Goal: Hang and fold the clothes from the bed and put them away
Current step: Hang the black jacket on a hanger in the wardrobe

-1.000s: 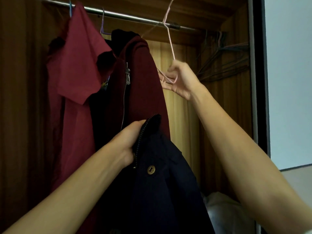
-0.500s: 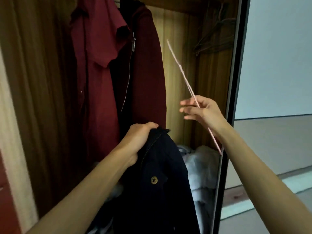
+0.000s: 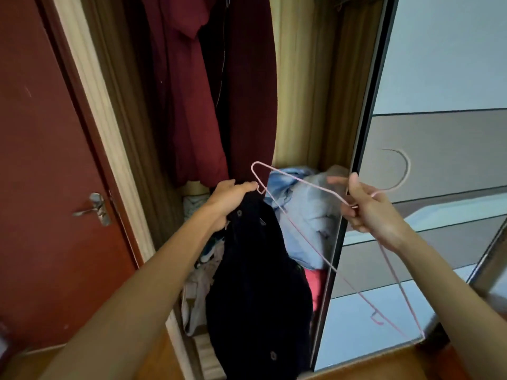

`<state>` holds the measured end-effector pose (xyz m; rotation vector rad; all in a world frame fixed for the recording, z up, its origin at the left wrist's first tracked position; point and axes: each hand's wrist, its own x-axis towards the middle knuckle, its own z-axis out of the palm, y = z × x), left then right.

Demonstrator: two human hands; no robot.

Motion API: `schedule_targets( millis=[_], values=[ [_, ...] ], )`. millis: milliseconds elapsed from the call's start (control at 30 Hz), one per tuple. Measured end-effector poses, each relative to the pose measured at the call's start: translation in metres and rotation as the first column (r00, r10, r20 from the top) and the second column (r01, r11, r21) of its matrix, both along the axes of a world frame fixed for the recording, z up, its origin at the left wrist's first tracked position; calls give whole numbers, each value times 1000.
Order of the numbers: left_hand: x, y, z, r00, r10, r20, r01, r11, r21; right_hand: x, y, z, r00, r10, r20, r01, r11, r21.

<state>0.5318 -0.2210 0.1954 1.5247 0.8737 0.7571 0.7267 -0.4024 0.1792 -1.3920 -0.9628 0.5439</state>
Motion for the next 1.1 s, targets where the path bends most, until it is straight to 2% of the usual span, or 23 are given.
schedule_targets(
  millis=[67, 167, 300, 400, 533, 633, 700, 800, 867, 967, 1033, 1100],
  values=[
    [-7, -7, -5, 996, 10, -89, -6, 999, 43, -2, -25, -17, 997, 70, 30, -70, 997, -13],
    [-5, -27, -33, 934, -68, -350, 93, 994, 56, 1, -68, -42, 993, 111, 44, -108, 992, -71],
    [5, -56, -78, 885, -101, -455, 126, 992, 26, 11, -125, -87, 992, 120, 44, -109, 974, -197],
    [14, -80, -103, 817, -119, -565, 227, 966, 125, 15, -154, -125, 991, 131, -21, -133, 963, -235],
    [17, -111, -122, 712, -41, -701, 359, 879, 313, 19, -178, -165, 989, 149, -21, -149, 942, -300],
    [8, -130, -126, 690, 72, -721, 409, 782, 470, 18, -195, -179, 983, 184, -1, -175, 935, -308],
    [4, -145, -125, 710, 104, -696, 396, 759, 517, 11, -200, -186, 977, 206, 49, -178, 925, -335],
    [4, -166, -120, 746, 23, -665, 441, 731, 520, -8, -188, -195, 976, 212, 57, -186, 936, -297],
    [5, -183, -112, 770, -44, -637, 463, 725, 510, -19, -175, -200, 983, 183, -1, -177, 951, -253],
    [5, -203, -103, 821, -150, -551, 459, 747, 480, -32, -152, -205, 986, 152, -61, -163, 950, -266],
    [8, -215, -96, 844, -198, -498, 454, 759, 467, -52, -135, -199, 983, 178, 37, -163, 953, -255],
    [6, -219, -86, 851, -220, -476, 457, 756, 468, -68, -119, -200, 988, 123, 95, -107, 982, -155]
  ],
)
